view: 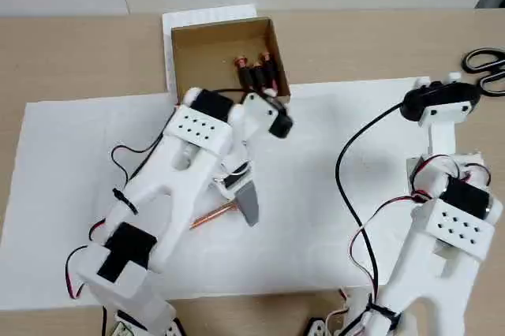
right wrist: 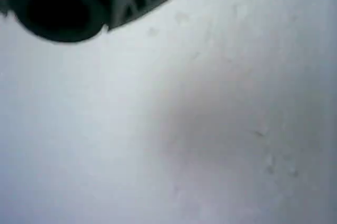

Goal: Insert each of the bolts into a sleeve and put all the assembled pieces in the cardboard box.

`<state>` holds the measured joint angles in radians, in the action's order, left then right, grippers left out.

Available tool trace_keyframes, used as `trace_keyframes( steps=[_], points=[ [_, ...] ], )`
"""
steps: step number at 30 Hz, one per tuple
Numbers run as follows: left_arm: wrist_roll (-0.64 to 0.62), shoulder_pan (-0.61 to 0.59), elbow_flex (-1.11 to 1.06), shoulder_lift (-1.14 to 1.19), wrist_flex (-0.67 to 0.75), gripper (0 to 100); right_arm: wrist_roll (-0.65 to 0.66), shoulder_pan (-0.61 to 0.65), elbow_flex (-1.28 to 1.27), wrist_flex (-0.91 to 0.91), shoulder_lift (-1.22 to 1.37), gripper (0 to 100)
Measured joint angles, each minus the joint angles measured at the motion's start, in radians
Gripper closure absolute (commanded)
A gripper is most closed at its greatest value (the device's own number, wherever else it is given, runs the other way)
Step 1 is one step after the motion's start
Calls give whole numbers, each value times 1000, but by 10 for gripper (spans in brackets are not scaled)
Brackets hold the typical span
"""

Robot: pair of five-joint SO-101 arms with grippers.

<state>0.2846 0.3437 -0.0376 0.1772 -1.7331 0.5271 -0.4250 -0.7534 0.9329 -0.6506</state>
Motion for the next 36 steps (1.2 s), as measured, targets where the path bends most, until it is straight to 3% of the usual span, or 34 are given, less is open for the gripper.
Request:
trace_keyframes(
  steps=[5, 8, 12, 17, 31, 36],
  points=[
    [176, -44, -84, -25, 0, 626, -2, 0, 0, -31, 0, 995],
    [218, -80, -107, -26, 0, 626, -2, 0, 0, -41, 0, 995],
    [212, -130, -114, -31, 11, 626, -2, 0, 0, -41, 0, 995],
    [87, -232, -137, -31, 40, 626, -2, 15, 0, -43, 0, 995],
    [178, -218, -265, -32, 86, 626, -2, 18, 0, -43, 0, 995],
    [226, -249, -307, -32, 161, 626, -2, 18, 0, -43, 0, 995]
  ],
)
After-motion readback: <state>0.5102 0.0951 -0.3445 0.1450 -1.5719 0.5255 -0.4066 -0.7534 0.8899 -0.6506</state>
